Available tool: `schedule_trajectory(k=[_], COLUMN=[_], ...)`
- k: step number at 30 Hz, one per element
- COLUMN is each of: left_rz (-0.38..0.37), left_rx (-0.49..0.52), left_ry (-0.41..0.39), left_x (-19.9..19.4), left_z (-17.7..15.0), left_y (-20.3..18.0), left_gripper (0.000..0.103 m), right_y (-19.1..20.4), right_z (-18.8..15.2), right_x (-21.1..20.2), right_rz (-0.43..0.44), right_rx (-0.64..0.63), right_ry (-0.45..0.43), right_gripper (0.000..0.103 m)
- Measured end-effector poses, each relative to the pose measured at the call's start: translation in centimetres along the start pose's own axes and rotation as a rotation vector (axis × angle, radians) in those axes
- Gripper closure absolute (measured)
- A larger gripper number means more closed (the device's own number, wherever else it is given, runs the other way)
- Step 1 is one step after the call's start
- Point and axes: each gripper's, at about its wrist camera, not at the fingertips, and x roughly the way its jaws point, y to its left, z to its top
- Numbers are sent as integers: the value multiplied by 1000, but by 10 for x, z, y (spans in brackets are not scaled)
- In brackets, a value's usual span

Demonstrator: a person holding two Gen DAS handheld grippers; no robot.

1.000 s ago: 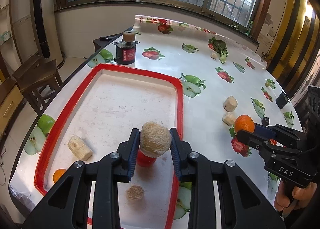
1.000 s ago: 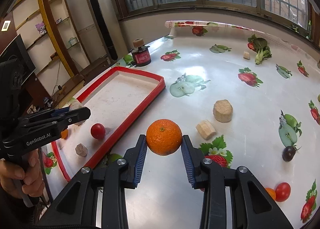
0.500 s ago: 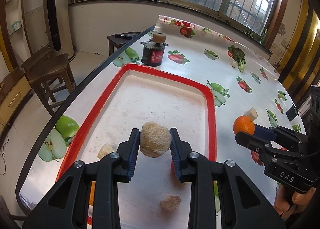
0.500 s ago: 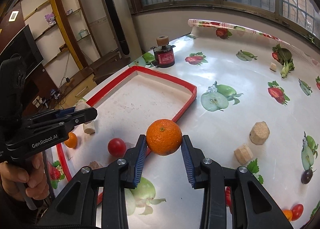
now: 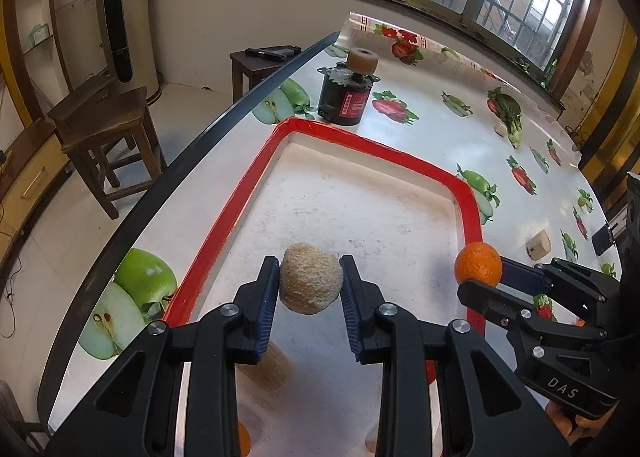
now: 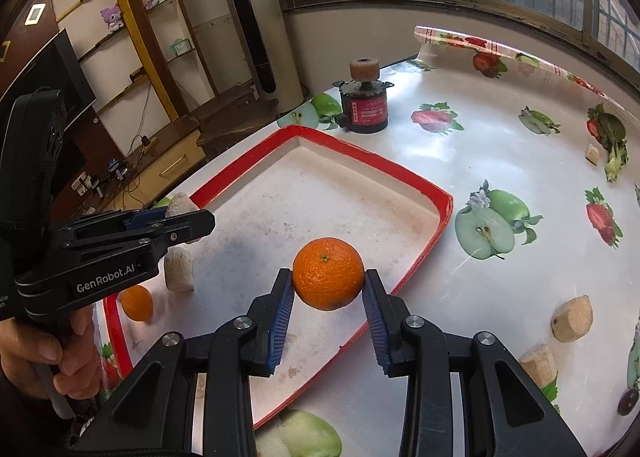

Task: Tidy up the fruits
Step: 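Open left tool to drop the tan block while right tool drops the orange in the tray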

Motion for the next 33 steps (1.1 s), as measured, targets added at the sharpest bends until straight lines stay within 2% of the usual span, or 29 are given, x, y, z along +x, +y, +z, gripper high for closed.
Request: schedule_trajectory(k=[13,14,16,17,19,25,33], left_rz=[3,6,20,23,29,37,41], left_rx=[-36,-40,-42,-49,-56,-55,-25], left_ry=[98,96,101,103,99,98,62], left_x=[30,30,31,31,29,23,5], left_z=[-3,-2,-2,-2,-2,-7,-13], left_y=[5,6,6,7,8,9,-4], left_gripper=[75,73,64,53,48,48,48], right_y=[8,8,8,8,11,12,-7], right_z=[-5,-5,-6,-7,-7,-10,-14], right_x=[38,40,42,42,43,28,-13], right_rz=[21,19,18,16,14,-3,-5], right_rx=[-36,-36,-38,-42,-51,-73,-12], right_ry=[81,85,85,87,99,77,8], right_gripper=[67,66,66,66,66,57,56])
